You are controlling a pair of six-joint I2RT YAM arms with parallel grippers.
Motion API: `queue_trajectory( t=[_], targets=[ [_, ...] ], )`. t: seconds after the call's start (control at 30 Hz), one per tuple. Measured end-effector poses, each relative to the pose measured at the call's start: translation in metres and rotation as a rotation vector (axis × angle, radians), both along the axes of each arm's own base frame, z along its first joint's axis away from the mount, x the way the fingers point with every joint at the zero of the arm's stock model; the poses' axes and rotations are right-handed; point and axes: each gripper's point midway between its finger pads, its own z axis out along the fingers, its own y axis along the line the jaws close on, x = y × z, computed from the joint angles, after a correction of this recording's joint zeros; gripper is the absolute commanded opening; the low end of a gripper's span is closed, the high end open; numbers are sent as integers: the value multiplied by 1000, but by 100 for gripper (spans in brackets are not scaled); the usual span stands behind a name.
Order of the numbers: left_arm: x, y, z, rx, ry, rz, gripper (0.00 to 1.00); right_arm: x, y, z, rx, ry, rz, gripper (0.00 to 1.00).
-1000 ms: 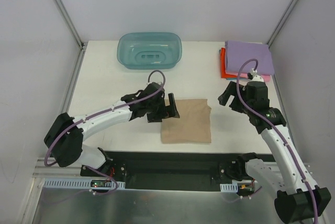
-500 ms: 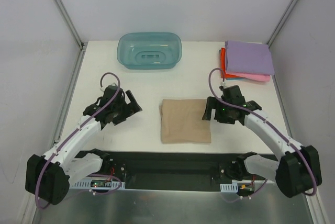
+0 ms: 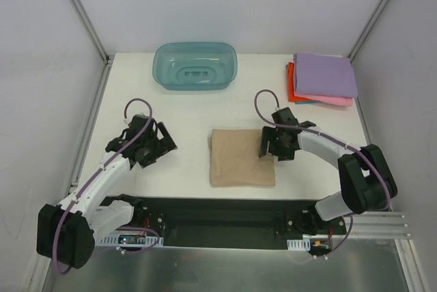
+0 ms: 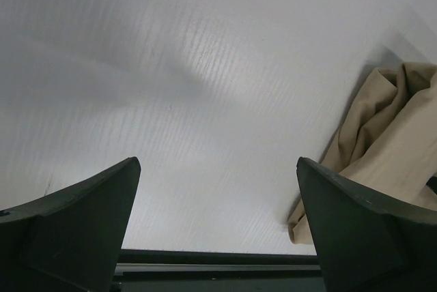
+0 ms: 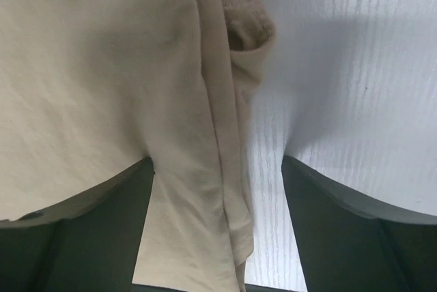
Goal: Fold and stack the t-shirts
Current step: Fold the tshirt, then neatly place the folded tshirt to the corner
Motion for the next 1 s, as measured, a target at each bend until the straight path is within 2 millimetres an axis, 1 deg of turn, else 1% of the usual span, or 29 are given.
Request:
queue_trajectory(
  t=[0.13,0.27,0.33,0.37,0.43,0.47,0.53,0.63,0.67,0.73,0.77,0.8,0.9,1.0],
  targets=[
    [-1,2,-6,12,28,0,99,2,3,-2,-22,2,7,72],
    [-2,2,-10,13,46,-5,99,4,6,-4,-49,13,16,62],
    [-2,2,-11,10,53,-4,99,6,8,-5,-62,13,22,60],
    [-2,2,-11,6,55,-4,99,6,10,-5,-71,12,26,55],
    [-2,3,-11,1,56,-1,99,8,14,-5,-85,9,38,51],
    [-2,2,-11,-2,57,-2,99,9,16,-6,-90,8,45,47],
    [-2,3,-11,-5,58,3,99,11,23,-6,-89,5,56,45],
    [-1,5,-11,-8,59,10,99,16,33,-6,-84,-7,69,32],
    [-1,5,-10,-12,60,10,99,20,38,-5,-75,-16,68,25],
    [-1,5,-10,-19,61,12,99,25,47,-4,-62,-33,84,15],
    [-1,6,-10,-20,62,16,99,29,51,-3,-56,-44,90,5],
    [0,7,-10,-20,62,21,99,32,54,-2,-55,-53,102,2],
    [1,10,-10,-22,62,31,99,43,57,1,-75,-81,131,1],
    [1,13,-10,-20,62,42,99,62,54,9,-137,-134,157,1]
  ],
)
